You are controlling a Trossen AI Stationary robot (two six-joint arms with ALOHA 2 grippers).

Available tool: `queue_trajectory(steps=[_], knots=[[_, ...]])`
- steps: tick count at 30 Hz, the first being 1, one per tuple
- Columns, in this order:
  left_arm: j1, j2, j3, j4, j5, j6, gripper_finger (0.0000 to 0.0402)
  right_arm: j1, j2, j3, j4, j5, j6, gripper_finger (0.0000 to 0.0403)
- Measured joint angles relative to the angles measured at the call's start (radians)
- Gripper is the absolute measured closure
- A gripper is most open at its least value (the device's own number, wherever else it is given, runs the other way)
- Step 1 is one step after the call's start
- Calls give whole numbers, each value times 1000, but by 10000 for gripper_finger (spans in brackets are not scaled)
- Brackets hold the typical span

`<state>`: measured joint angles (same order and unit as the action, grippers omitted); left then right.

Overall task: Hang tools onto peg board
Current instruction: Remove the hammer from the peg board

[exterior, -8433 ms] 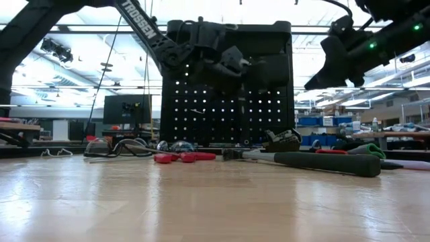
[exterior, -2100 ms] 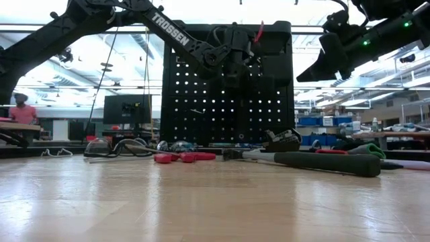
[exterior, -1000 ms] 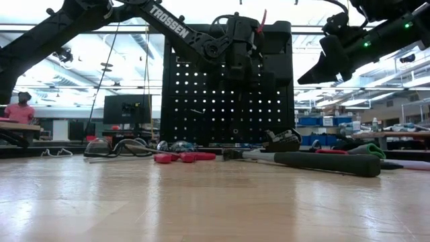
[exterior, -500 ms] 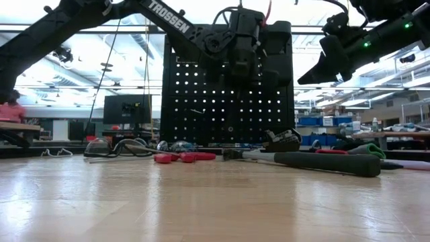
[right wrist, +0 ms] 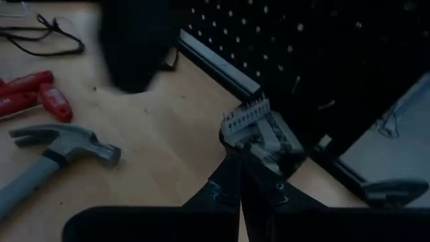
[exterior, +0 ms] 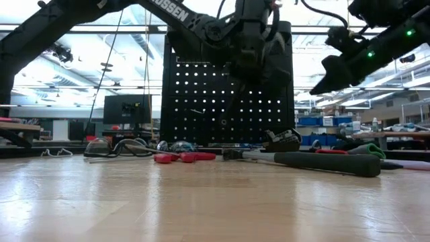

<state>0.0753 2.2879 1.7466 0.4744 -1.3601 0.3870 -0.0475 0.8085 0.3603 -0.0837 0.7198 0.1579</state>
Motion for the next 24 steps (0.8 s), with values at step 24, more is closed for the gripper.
queue_trajectory(steps=[24], knots=[[-218,-243,0,-984,604,-500,320,235,-271,0,-271,-30,497,380]])
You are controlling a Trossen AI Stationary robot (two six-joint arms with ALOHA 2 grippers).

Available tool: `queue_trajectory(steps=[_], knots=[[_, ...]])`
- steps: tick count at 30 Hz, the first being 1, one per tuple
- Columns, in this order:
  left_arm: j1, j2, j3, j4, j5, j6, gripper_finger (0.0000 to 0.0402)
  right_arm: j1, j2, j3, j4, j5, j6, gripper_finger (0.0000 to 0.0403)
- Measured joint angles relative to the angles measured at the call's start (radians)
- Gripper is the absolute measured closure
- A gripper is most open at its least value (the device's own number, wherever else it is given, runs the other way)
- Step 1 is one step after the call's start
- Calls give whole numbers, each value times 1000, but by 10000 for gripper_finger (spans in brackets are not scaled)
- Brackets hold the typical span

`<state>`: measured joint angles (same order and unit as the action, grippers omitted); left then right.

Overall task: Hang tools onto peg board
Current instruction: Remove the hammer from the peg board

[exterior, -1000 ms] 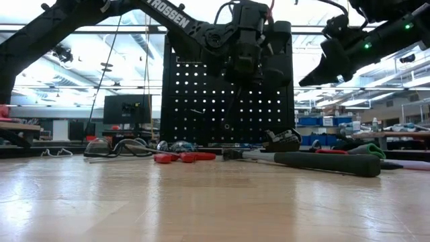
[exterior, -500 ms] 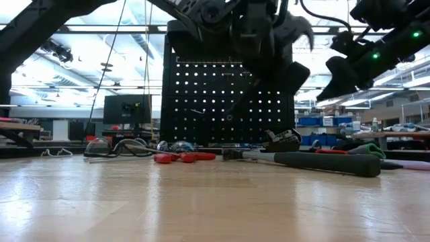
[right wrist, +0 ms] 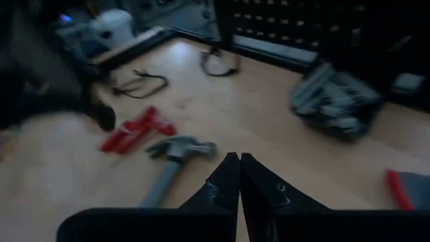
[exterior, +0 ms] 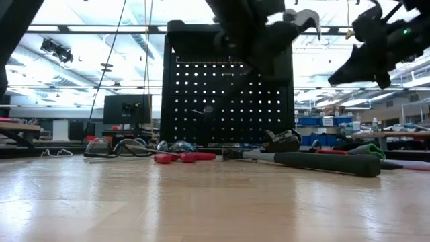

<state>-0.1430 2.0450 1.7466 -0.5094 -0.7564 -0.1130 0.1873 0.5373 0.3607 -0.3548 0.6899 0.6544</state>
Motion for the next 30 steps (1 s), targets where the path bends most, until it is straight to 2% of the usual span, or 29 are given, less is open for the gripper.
queue_trajectory(steps=[6,9,12,15,18,21,27,30], knots=[[-114,-9,-5,-302,159,-168,317,92,46,0,105,-11,110,389],[-174,-9,-45,-308,216,-221,316,148,95,0,211,-37,95,391],[-225,-8,-74,-339,335,-234,315,199,145,0,296,-39,67,388],[-252,-8,-134,-279,434,-242,315,230,186,0,347,-38,50,382],[-240,-7,-169,-292,435,-270,314,245,223,0,389,-31,49,383],[-205,-7,-201,-228,427,-326,314,245,260,0,436,-29,43,388],[-123,-7,-253,-92,340,-516,314,245,335,0,504,-29,28,389],[-81,-7,-267,-77,311,-599,314,245,355,0,524,-40,26,383]])
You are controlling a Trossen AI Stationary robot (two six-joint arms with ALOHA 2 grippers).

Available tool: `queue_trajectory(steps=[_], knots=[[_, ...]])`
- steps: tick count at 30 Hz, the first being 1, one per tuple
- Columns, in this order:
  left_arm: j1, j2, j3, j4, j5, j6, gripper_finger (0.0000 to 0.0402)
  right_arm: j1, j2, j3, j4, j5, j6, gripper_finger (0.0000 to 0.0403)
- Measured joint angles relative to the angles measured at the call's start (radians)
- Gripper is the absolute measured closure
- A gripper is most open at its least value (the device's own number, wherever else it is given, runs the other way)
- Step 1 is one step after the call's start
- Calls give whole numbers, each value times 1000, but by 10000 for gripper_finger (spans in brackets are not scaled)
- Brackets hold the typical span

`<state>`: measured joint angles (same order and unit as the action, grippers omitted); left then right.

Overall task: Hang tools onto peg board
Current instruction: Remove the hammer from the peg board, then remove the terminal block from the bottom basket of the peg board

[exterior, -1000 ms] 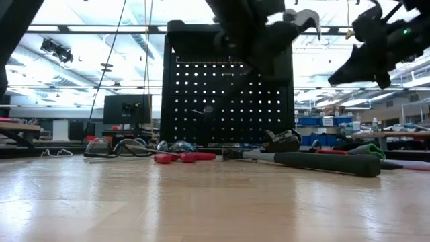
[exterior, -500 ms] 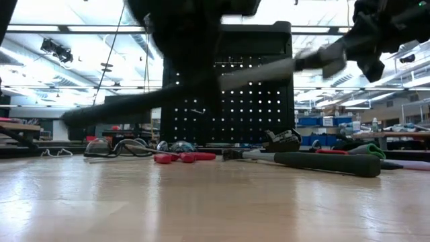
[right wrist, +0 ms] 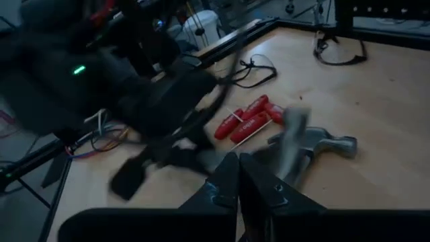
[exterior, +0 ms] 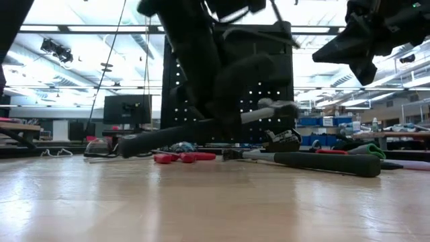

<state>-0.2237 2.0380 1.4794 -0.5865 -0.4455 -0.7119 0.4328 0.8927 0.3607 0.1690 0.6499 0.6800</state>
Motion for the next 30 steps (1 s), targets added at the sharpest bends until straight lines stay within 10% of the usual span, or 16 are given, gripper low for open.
queue_trajectory(steps=[21,30], knots=[[90,-3,-16,30,-29,163,196,138,71,0,152,11,-31,383],[41,-81,-1,84,-438,299,179,203,70,0,150,117,-79,389]])
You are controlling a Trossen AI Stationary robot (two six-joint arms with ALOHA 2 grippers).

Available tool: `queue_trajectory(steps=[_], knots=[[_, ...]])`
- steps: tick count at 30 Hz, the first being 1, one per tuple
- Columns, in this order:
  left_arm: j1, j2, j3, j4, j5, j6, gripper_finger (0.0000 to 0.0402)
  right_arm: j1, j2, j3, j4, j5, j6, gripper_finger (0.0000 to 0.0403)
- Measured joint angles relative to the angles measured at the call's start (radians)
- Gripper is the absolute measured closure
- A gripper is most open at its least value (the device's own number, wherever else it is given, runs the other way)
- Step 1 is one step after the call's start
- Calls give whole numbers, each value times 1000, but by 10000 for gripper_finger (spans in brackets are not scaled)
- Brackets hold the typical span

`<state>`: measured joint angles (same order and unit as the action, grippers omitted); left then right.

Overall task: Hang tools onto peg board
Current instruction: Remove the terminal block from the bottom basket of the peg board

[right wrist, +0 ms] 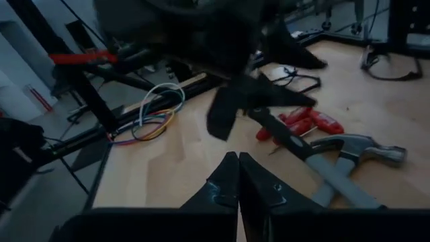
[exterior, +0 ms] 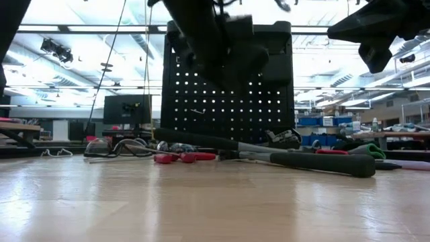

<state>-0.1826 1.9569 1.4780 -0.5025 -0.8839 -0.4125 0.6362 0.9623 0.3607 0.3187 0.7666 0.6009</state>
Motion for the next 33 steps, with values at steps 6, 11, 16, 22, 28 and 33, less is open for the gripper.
queue_trajectory(steps=[6,11,16,22,28,33], knots=[[-21,-6,-13,100,-76,126,179,19,0,0,-14,129,-48,382],[1,-7,-89,188,14,237,185,-70,0,0,-63,169,-48,396],[34,-19,-205,423,169,456,194,-247,0,0,-99,44,-47,389],[93,-99,-357,702,386,665,195,-430,-54,0,-113,-64,-112,391],[145,-269,-476,789,488,714,195,-501,-140,1,-110,-88,-217,379],[156,-409,-518,819,417,724,195,-501,-146,1,-71,-90,-205,370]])
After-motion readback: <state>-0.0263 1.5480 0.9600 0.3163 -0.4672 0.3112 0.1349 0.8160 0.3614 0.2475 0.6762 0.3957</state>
